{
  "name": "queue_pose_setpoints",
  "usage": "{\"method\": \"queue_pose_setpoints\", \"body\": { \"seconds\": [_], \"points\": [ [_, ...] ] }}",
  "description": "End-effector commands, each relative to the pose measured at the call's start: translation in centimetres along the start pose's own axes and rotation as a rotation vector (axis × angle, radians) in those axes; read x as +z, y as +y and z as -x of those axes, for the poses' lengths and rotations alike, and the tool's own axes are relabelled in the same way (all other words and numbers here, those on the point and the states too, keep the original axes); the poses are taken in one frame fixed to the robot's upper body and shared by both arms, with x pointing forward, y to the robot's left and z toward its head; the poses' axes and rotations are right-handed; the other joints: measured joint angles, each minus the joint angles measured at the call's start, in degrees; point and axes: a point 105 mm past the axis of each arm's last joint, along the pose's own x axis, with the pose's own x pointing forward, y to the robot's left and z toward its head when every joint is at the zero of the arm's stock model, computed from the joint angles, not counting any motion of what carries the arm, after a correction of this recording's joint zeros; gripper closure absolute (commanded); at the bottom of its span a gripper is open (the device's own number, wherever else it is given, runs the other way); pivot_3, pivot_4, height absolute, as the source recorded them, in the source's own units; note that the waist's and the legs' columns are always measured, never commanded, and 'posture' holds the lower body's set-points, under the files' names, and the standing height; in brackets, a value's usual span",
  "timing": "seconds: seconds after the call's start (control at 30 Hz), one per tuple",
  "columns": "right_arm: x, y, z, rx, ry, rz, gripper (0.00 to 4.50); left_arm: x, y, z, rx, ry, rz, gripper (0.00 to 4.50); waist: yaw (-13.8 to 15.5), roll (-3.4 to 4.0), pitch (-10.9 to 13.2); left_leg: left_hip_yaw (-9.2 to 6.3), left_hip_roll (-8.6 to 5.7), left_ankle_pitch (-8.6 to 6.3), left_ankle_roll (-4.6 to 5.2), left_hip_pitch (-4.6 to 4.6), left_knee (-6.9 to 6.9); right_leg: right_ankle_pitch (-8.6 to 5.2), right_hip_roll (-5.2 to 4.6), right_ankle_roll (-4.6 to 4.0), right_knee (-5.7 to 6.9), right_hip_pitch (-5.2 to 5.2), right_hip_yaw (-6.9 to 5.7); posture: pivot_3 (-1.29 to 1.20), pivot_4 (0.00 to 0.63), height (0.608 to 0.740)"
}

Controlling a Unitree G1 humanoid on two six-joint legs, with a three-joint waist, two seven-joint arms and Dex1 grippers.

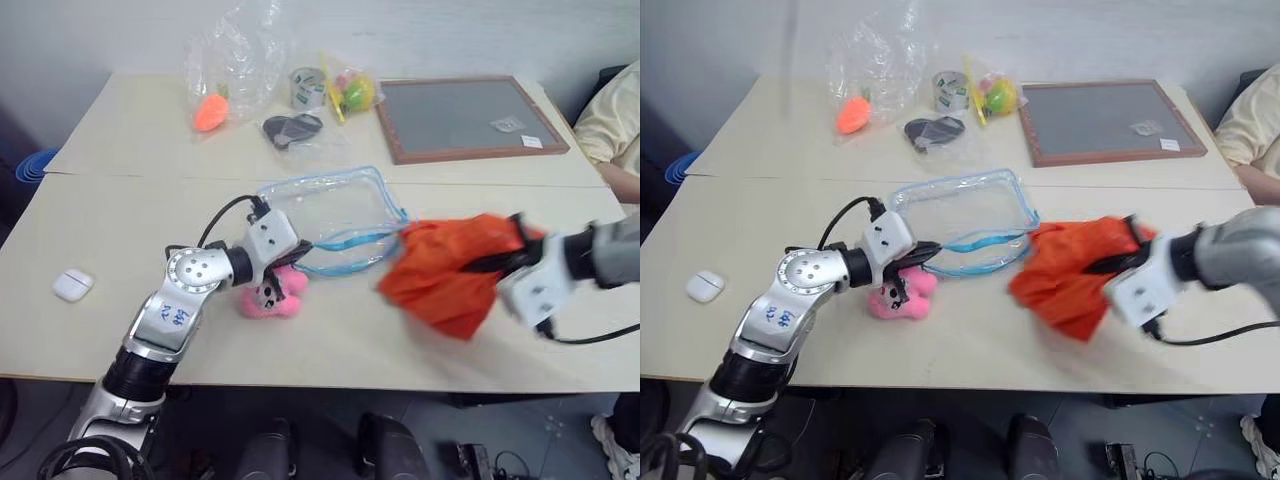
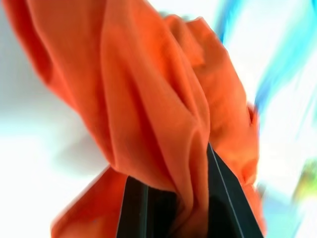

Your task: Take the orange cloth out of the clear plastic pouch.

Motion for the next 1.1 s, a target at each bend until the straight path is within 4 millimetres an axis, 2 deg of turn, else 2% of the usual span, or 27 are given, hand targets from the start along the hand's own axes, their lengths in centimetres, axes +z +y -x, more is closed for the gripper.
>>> {"method": "queue_pose_setpoints", "body": {
  "seconds": [0.03,0.13,0.2,0.27,0.33,0.47,0.5,0.6,0.63,0.7,0.87,1.0,1.03,1.1],
  "points": [
    [-1.1,-1.9,3.6,-0.076,-0.013,-0.191,4.48,2.0,-1.3,0.7,-0.083,-0.07,-0.085,4.5,-0.2,0.0,0.0,0.0,0.0,0.0,0.0,0.0,0.0,0.0,0.0,0.0,-0.02,0.0,0.0,0.0,0.15,0.74],
    [-5.4,-3.4,4.8,-0.228,0.139,-0.24,4.48,2.5,-2.1,1.1,-0.142,-0.076,-0.126,4.5,-0.5,0.0,0.0,0.01,-0.02,0.0,0.0,0.01,0.02,0.01,-0.02,-0.01,-0.02,0.03,0.0,0.0,0.15,0.74],
    [-7.8,-5.1,5.1,-0.374,0.282,-0.16,4.48,2.5,-2.3,1.1,-0.158,-0.066,-0.154,4.5,-0.6,0.02,0.0,0.06,-0.09,0.0,0.01,0.01,0.02,0.03,-0.07,-0.02,-0.04,0.01,0.04,0.0,0.15,0.74],
    [-8.6,-5.7,3.8,-0.44,0.332,-0.062,4.48,2.4,-2.5,1.1,-0.178,-0.061,-0.158,4.5,-0.6,0.02,0.0,0.12,-0.08,0.0,0.01,-0.02,-0.03,0.03,-0.06,-0.02,-0.01,-0.1,0.11,0.0,0.15,0.74],
    [-8.3,-4.8,0.8,-0.434,0.318,0.068,4.48,2.2,-2.8,1.2,-0.191,-0.05,-0.16,4.5,-0.6,0.02,0.0,0.11,-0.04,0.0,-0.04,-0.06,-0.1,0.01,-0.01,-0.04,-0.04,-0.15,0.1,0.0,0.15,0.74],
    [-7.3,-3.2,-2.6,-0.452,0.246,0.134,4.48,2.1,-2.7,1.3,-0.179,-0.036,-0.152,4.5,-0.3,0.09,0.0,0.12,-0.04,0.0,-0.05,-0.19,-0.09,0.01,0.0,-0.04,-0.05,-0.2,0.05,0.0,0.15,0.74],
    [-7.1,-1.7,-4.3,-0.44,0.21,0.093,4.48,2.0,-2.6,1.3,-0.166,-0.031,-0.141,4.5,-0.2,0.08,0.0,0.12,-0.06,0.01,-0.03,-0.22,-0.08,0.01,0.0,-0.03,-0.05,-0.2,0.0,0.0,0.15,0.74],
    [-7.3,1.8,-7.0,-0.438,0.168,-0.103,4.48,1.9,-2.6,1.3,-0.149,-0.027,-0.107,4.5,0.2,0.08,0.0,0.11,-0.05,0.01,-0.03,-0.21,0.01,0.01,-0.01,-0.03,-0.06,-0.06,-0.16,0.0,0.15,0.74],
    [-7.4,2.5,-7.5,-0.459,0.152,-0.21,4.13,1.9,-2.6,1.4,-0.144,-0.032,-0.098,4.5,0.2,0.08,0.0,0.09,-0.05,0.02,-0.02,-0.18,0.02,0.02,0.0,-0.03,-0.06,-0.01,-0.16,0.0,0.15,0.74],
    [-7.2,3.6,-8.1,-0.472,0.09,-0.424,3.5,2.1,-2.5,1.5,-0.128,-0.045,-0.055,4.05,0.4,0.1,0.0,0.05,-0.05,0.04,0.01,-0.16,0.03,0.02,-0.01,-0.02,-0.04,0.01,-0.14,0.0,0.15,0.74],
    [-5.6,5.4,-7.1,-0.355,-0.006,-0.57,1.88,3.4,-1.7,2.6,-0.086,-0.11,0.058,2.66,0.7,0.1,0.0,-0.07,-0.02,0.04,0.02,-0.03,0.03,0.02,0.0,-0.02,0.03,0.05,-0.06,0.0,0.15,0.74],
    [-4.1,6.5,-5.2,-0.259,-0.107,-0.711,0.62,4.2,-1.4,4.7,-0.07,-0.149,0.164,1.48,0.9,0.09,0.0,-0.09,-0.03,0.04,0.02,-0.04,0.03,0.02,-0.01,-0.02,0.01,0.08,-0.08,0.0,0.15,0.74],
    [-4.1,6.7,-4.3,-0.242,-0.122,-0.763,0.18,4.3,-1.3,5.5,-0.067,-0.161,0.193,1.1,0.9,0.09,0.0,-0.11,-0.03,0.04,0.02,-0.04,0.03,0.02,-0.01,-0.02,0.01,0.07,-0.07,0.0,0.15,0.74],
    [-4.5,6.7,-1.9,-0.236,-0.154,-0.892,0.0,4.9,-0.2,8.0,-0.039,-0.201,0.259,0.57,1.0,0.1,0.0,-0.11,-0.05,0.04,0.02,-0.04,0.04,0.03,-0.03,-0.02,0.0,0.09,-0.08,0.0,0.15,0.74]
  ]
}}
